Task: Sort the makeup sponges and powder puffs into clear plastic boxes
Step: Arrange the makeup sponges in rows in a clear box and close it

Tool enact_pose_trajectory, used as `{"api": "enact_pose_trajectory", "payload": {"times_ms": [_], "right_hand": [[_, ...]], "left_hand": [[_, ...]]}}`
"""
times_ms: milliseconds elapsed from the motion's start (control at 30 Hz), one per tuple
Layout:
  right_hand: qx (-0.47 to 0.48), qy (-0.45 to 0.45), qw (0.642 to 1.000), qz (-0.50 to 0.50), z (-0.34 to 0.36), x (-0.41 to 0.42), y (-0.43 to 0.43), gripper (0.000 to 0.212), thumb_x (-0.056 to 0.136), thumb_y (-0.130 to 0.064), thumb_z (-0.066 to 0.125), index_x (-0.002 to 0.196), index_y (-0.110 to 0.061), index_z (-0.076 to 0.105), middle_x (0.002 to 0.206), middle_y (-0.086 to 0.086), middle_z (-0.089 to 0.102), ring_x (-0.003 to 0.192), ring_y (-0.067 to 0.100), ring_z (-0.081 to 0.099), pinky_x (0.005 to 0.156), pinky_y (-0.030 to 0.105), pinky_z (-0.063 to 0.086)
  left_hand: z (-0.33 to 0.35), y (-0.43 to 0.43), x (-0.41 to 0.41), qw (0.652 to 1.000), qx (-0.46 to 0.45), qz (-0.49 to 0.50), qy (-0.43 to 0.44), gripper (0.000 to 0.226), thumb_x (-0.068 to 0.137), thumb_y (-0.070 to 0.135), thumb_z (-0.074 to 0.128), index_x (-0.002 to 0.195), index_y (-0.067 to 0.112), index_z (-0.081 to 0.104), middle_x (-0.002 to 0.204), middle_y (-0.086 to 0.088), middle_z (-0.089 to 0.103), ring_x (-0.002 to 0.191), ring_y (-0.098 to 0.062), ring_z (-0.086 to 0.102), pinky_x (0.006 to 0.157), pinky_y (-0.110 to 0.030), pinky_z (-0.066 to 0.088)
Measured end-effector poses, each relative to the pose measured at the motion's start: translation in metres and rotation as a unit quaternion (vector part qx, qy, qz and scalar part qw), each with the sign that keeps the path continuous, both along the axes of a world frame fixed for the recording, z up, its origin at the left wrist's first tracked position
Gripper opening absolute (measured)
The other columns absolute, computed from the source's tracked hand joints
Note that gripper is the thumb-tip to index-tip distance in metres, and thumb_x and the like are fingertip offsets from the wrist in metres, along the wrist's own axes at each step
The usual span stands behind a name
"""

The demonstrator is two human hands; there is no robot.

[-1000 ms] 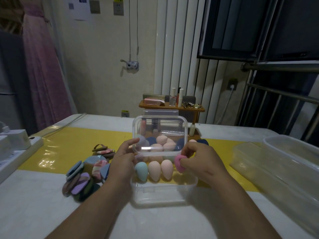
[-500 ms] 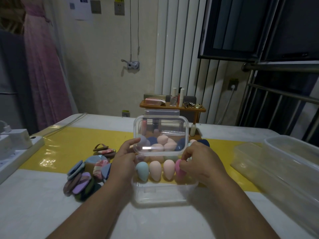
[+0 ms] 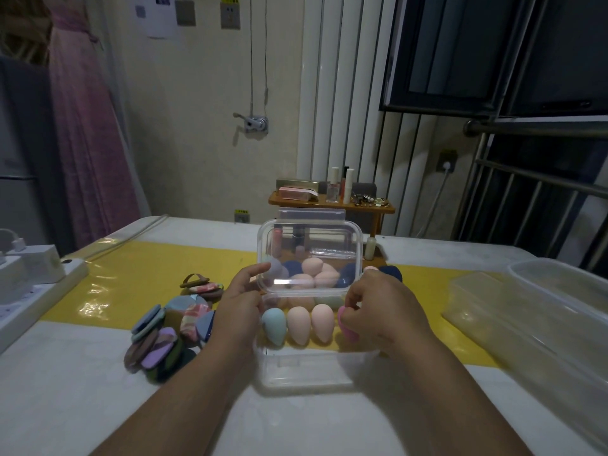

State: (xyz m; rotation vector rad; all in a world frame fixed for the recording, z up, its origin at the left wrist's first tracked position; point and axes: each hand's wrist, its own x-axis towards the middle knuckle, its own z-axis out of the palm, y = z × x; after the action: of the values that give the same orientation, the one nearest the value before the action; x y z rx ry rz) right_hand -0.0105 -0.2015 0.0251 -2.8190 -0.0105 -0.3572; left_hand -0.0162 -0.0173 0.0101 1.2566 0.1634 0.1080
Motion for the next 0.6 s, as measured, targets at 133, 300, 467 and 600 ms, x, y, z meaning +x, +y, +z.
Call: {"api": "enact_pose_trajectory", "payload": {"times_ms": [133,300,467,600], "right_hand": [[-0.028,0.004,1.0,0.005,-0.0021,0.0025,0.0026,0.011,0.086,-0.032,0.07,0.091,-0.026,0.077,0.089,-0.006,0.05,0.08,0.016,0.055,0.056,0.022,0.036],[-0.036,-0.017,0.999,-0.012,-0.0042,0.0065,-0.0007,0.014,0.087,-0.034,0.069,0.095,-0.028,0.078,0.104,-0.005,0.053,0.091,0.017,0.055,0.069,0.027,0.049],[-0.039,-0.009,0.999,-0.027,-0.0057,0.0081,0.0033,0.017,0.087,-0.037,0.071,0.098,-0.026,0.078,0.1,-0.003,0.055,0.088,0.019,0.057,0.07,0.029,0.052],[-0.02,0.036,0.998,-0.044,-0.003,0.0072,0.0058,0.018,0.087,-0.04,0.071,0.097,-0.027,0.079,0.092,-0.004,0.065,0.083,0.017,0.06,0.076,0.032,0.057]], "left_hand": [[-0.0019,-0.0001,0.0006,1.0,-0.005,0.0,0.002,0.052,0.091,-0.011,0.038,0.117,0.026,0.066,0.119,-0.008,0.064,0.089,-0.024,0.065,0.045,-0.02,0.051],[-0.0026,-0.0008,0.0019,1.0,-0.008,0.004,0.002,0.051,0.094,-0.009,0.038,0.115,0.027,0.066,0.114,-0.006,0.065,0.087,-0.023,0.066,0.045,-0.02,0.051],[-0.0065,-0.0006,0.0042,1.0,-0.024,0.007,0.003,0.053,0.092,-0.009,0.038,0.111,0.029,0.069,0.116,-0.008,0.066,0.09,-0.027,0.068,0.048,-0.025,0.054],[-0.0054,-0.0005,0.0029,1.0,-0.027,0.001,-0.004,0.051,0.092,-0.009,0.04,0.112,0.028,0.068,0.113,-0.005,0.066,0.087,-0.024,0.068,0.049,-0.024,0.054]]}}
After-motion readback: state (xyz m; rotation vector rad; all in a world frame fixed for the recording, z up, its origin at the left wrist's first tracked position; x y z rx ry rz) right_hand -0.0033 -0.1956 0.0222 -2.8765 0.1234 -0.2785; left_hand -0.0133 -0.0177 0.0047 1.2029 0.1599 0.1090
